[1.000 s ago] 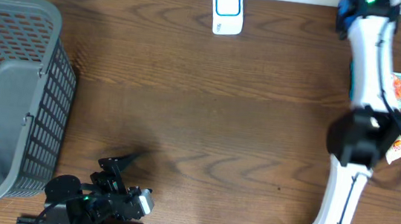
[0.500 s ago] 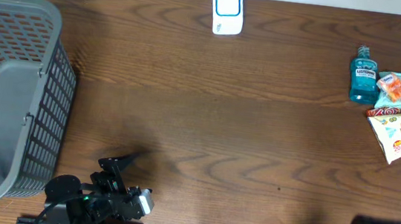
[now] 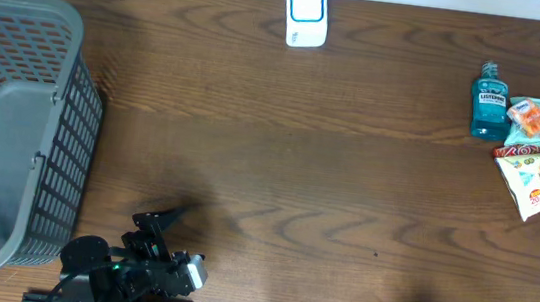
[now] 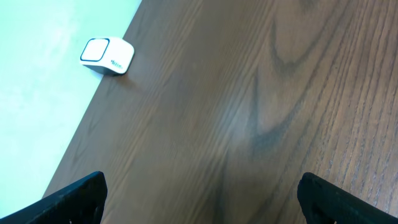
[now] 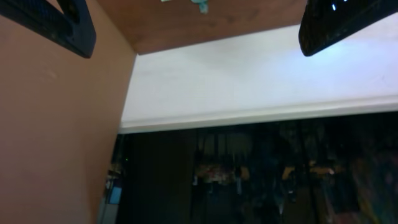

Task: Scan the item barcode

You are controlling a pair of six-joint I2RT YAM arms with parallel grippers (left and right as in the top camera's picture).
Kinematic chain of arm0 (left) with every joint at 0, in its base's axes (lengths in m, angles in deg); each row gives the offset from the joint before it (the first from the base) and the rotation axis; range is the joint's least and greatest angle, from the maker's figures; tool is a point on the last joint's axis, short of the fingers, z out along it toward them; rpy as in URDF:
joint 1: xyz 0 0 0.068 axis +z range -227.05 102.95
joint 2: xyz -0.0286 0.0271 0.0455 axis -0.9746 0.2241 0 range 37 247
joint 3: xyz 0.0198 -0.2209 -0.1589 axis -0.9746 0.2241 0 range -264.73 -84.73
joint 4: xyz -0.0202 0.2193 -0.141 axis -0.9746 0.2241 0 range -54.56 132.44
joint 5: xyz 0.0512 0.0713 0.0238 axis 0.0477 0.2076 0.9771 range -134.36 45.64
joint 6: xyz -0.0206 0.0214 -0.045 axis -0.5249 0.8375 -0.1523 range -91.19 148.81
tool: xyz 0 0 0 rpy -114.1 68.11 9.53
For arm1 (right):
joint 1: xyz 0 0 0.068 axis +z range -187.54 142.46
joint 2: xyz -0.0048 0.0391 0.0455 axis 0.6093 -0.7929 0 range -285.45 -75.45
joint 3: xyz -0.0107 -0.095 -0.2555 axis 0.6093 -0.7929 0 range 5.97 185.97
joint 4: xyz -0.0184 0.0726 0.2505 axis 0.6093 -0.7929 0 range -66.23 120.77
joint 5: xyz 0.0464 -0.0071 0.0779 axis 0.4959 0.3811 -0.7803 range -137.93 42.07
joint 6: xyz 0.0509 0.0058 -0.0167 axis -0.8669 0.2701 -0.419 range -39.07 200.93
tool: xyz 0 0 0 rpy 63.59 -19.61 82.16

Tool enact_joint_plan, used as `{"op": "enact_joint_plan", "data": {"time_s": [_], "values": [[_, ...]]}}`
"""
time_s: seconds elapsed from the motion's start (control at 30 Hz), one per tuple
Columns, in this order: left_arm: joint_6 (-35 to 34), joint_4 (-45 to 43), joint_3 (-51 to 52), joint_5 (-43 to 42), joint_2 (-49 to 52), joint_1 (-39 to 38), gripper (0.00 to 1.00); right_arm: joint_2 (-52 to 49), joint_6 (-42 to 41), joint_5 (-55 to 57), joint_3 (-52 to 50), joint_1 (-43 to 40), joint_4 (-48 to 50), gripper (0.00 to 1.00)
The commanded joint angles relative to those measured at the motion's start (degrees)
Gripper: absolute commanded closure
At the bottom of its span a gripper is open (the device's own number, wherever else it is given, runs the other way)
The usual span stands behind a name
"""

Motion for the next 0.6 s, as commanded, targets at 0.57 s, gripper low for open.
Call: {"op": "enact_joint_plan", "data": {"time_s": [0.57], "values": [[-0.9, 0.2, -0.1, -1.0, -0.2, 0.3, 0.02, 36.3, -1.2, -3.7, -29.1, 0.0, -10.3, 0.01]]}}
